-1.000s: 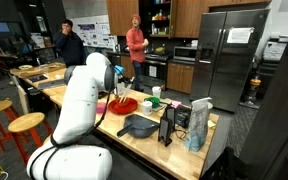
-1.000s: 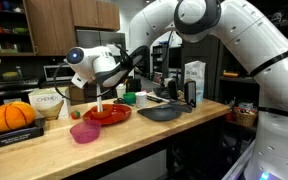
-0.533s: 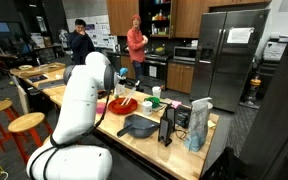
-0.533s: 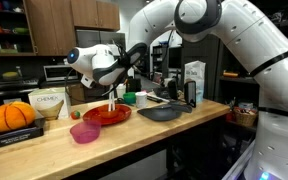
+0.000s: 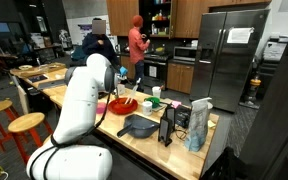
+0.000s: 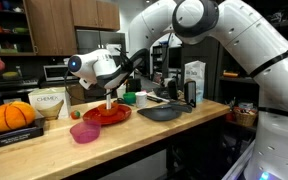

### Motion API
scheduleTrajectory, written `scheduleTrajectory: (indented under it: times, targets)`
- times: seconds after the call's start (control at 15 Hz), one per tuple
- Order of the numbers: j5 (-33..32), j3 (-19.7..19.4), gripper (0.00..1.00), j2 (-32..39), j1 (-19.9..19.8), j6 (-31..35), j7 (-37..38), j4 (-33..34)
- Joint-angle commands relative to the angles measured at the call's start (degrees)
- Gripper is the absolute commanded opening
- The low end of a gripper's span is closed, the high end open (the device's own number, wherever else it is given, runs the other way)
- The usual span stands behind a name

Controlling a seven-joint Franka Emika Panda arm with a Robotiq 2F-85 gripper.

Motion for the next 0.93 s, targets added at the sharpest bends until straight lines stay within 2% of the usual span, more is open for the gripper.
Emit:
scheduleTrajectory:
  times: [0.0, 0.27, 0.47, 0.73, 0.87]
  targets:
    - [-4.94, -0.70, 0.02, 0.60, 0.48, 4.52, 5.76, 0.52]
    - [-4.71, 0.57, 0.02, -0.58, -0.88, 11.01, 6.60, -0.53]
    - [-0.04, 1.88, 0.02, -1.72, -2.23, 12.96, 2.09, -1.59]
    - [6.33, 1.21, 0.02, -2.06, -1.32, 5.90, -3.91, -1.18]
    - [6.55, 0.22, 0.02, -1.81, -0.26, 1.47, -4.76, -0.34]
